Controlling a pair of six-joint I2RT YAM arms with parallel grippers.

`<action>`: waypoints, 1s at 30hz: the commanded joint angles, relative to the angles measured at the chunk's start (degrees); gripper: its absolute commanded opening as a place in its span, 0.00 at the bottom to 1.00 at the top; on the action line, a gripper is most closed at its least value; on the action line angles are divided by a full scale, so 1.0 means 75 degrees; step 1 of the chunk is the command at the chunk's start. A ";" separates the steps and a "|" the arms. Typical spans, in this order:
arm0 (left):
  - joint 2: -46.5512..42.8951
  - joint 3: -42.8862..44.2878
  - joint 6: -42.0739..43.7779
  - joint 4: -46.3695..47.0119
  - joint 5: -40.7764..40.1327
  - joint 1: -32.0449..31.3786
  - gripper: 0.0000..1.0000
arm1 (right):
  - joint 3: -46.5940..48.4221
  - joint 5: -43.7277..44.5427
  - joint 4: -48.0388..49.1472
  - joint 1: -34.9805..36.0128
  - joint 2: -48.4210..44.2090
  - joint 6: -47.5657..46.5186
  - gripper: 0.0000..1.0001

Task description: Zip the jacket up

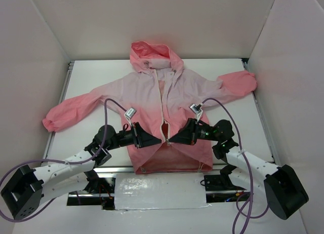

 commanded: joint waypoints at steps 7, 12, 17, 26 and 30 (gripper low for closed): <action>0.0080 0.0208 0.0102 0.0683 -0.0011 0.0017 0.00 | 0.0091 -0.0230 0.0881 -0.0025 -0.0098 0.0130 0.00; 0.0127 0.0243 0.0043 0.0894 -0.0093 0.0017 0.00 | 0.0056 -0.0265 0.0975 -0.0049 -0.0005 0.0177 0.00; 0.0209 0.0372 -0.0004 0.1152 -0.0222 0.0017 0.00 | 0.0079 -0.0219 0.0694 -0.0026 -0.0016 -0.0033 0.00; 0.0256 0.0454 -0.0039 0.1223 -0.0198 0.0017 0.00 | 0.0103 -0.0219 0.0682 -0.0037 0.0043 -0.0081 0.00; 0.0209 0.0466 -0.0028 0.1176 -0.0222 0.0017 0.00 | 0.0056 -0.0230 0.0612 -0.0025 0.0054 -0.0128 0.00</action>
